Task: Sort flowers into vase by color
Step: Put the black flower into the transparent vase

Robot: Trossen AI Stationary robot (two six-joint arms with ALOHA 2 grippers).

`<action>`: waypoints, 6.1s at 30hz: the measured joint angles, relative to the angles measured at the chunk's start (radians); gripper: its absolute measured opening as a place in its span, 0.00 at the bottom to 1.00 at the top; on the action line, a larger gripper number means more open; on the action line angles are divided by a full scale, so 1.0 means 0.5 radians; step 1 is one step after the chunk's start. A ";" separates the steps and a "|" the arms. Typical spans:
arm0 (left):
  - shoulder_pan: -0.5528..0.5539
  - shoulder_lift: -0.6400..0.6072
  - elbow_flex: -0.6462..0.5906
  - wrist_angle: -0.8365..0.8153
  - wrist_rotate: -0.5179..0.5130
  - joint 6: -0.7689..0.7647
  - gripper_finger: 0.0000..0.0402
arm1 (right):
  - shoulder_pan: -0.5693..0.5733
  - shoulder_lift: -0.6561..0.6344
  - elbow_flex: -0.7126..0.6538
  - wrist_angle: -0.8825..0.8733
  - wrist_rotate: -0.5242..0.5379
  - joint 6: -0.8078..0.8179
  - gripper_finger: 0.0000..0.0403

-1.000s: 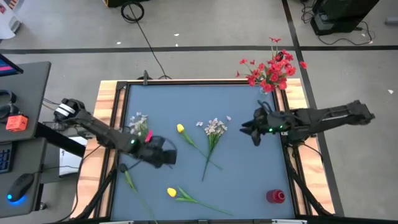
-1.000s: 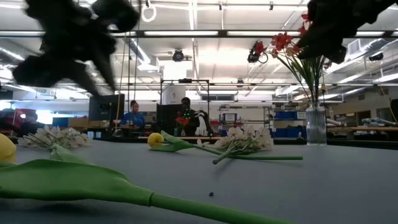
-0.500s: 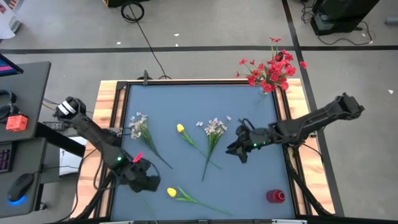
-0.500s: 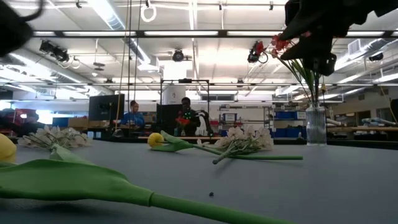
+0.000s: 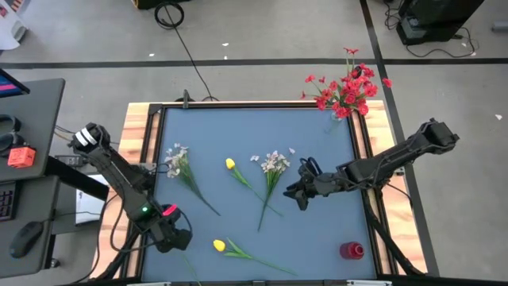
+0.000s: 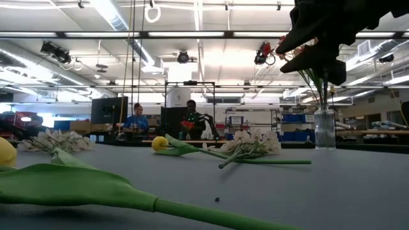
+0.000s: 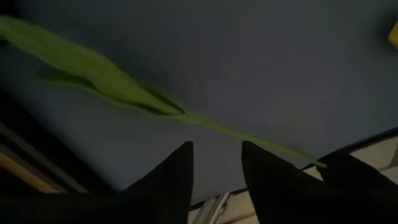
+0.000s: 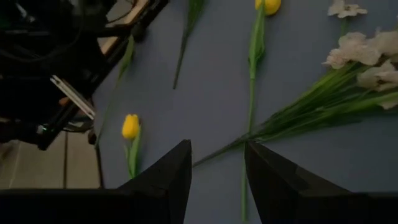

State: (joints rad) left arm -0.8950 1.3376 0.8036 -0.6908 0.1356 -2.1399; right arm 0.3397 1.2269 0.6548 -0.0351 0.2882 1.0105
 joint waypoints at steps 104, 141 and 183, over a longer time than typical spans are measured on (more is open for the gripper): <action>0.415 0.897 0.414 -0.181 -0.365 0.212 0.02 | -0.237 0.098 -0.001 0.170 0.032 -0.368 0.39; 0.382 -0.274 0.436 -0.282 -1.973 2.043 0.02 | -0.226 0.097 0.000 1.175 0.159 -0.177 0.39; 1.437 -0.040 0.439 1.572 -0.422 3.550 0.08 | -0.219 0.435 0.706 0.860 -0.086 -1.247 0.04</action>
State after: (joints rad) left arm -0.1763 1.3174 1.0229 0.0953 -0.0752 -0.3651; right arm 0.2302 1.4445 1.0080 0.3949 0.2450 0.3869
